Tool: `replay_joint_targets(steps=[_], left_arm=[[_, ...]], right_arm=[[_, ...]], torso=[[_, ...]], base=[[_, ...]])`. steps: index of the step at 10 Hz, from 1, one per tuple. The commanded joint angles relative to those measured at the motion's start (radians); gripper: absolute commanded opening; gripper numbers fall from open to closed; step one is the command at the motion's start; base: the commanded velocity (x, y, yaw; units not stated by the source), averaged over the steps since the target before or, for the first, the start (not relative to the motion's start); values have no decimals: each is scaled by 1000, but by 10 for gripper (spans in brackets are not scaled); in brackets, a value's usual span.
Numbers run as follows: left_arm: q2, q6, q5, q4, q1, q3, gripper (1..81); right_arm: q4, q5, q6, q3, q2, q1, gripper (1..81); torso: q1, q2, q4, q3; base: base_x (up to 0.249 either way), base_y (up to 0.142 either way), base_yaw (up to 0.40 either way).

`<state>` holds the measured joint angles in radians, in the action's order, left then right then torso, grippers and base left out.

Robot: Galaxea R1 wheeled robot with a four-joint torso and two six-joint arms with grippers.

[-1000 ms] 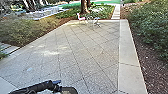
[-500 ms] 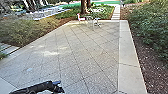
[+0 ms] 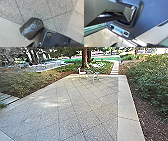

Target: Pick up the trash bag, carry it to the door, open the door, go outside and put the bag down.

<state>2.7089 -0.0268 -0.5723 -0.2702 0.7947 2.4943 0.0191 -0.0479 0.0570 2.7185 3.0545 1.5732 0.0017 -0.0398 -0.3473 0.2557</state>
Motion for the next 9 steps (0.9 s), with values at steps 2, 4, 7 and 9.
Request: replay_joint_targets(steps=[2, 4, 7, 9], left_arm=[[128, -134, 155, 128, 278, 74, 811], [144, -140, 212, 174, 389, 80, 811], [177, -140, 258, 230, 499, 81, 811], [197, -140, 316, 255, 554, 81, 811]], right_arm=[[10, -63, -3, -27, 39, -26, 811], [10, -63, -3, -27, 40, -24, 811], [8, -63, -3, -28, 40, -23, 811], [8, -63, -3, -28, 40, -21, 811]], torso=[[0, 0, 99, 3], [0, 0, 145, 5], [0, 0, 189, -92], [0, 0, 175, -137]], base=[[0, 0, 0], [0, 0, 0], [0, 0, 0], [0, 0, 0]])
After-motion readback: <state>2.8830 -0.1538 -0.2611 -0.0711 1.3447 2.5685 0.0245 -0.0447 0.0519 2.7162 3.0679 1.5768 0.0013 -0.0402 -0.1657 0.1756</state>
